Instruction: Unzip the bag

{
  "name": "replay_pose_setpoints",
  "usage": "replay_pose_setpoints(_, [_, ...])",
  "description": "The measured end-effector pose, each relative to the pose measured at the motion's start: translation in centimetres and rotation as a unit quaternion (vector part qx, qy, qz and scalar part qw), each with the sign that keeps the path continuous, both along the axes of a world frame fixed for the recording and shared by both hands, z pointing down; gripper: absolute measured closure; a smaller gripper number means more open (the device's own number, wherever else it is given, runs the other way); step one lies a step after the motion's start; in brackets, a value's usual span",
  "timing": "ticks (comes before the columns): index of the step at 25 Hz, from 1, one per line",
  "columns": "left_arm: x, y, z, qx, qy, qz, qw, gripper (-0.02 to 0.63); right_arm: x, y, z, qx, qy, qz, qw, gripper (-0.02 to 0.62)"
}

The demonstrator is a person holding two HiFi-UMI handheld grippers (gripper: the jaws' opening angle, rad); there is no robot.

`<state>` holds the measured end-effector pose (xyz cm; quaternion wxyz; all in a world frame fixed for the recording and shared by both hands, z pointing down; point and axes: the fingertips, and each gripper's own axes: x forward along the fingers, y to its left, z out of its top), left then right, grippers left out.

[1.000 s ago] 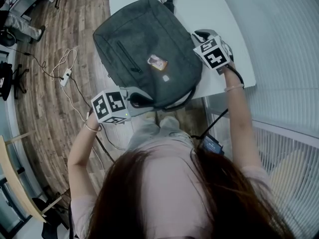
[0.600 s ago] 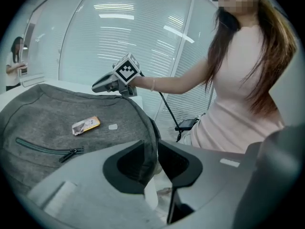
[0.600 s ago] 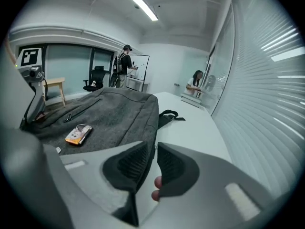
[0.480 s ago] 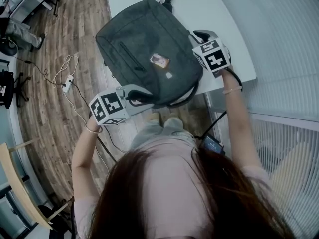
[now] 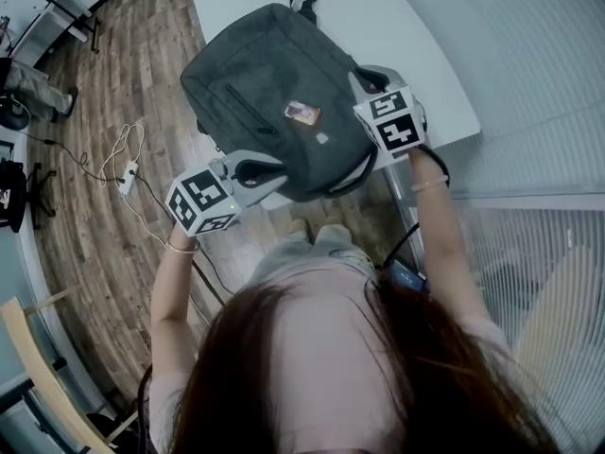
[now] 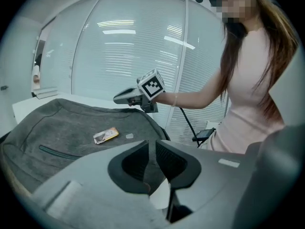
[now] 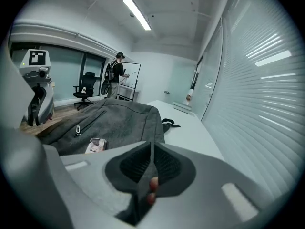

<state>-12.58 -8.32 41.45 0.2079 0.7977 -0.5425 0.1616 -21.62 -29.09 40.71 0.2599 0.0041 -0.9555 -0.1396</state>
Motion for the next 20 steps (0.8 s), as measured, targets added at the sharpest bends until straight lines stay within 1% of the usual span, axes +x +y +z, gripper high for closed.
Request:
replay_pose_setpoints(3, [-1.5, 0.0, -0.4, 0.019, -0.005, -0.027, 0.9994, 0.556, 0.5, 1.2, -0.6, -0.001, -0.016, 0.015, 1.000, 0.586])
replay_pose_setpoints(8, [-3.5, 0.0, -1.6, 0.062, 0.000, -0.073, 0.9954, 0.566, 1.3, 3.0, -1.3, -0.007, -0.039, 0.037, 0.999, 0.589])
replay_pose_setpoints(14, [-4.6, 0.8, -2.0, 0.082, 0.001, -0.100, 0.9916, 0.568, 2.5, 5.1, -1.7, -0.015, -0.049, 0.058, 0.997, 0.591])
replay_pose_setpoints(17, [-5.3, 1.1, -2.5, 0.103, 0.007, -0.124, 0.9869, 0.568, 3.2, 5.8, -1.8, -0.016, -0.054, 0.069, 0.996, 0.590])
replay_pose_setpoints(20, [-5.7, 1.4, -3.4, 0.119, 0.003, -0.150, 0.9815, 0.568, 4.0, 6.8, -2.4, -0.020, -0.063, 0.075, 0.995, 0.591])
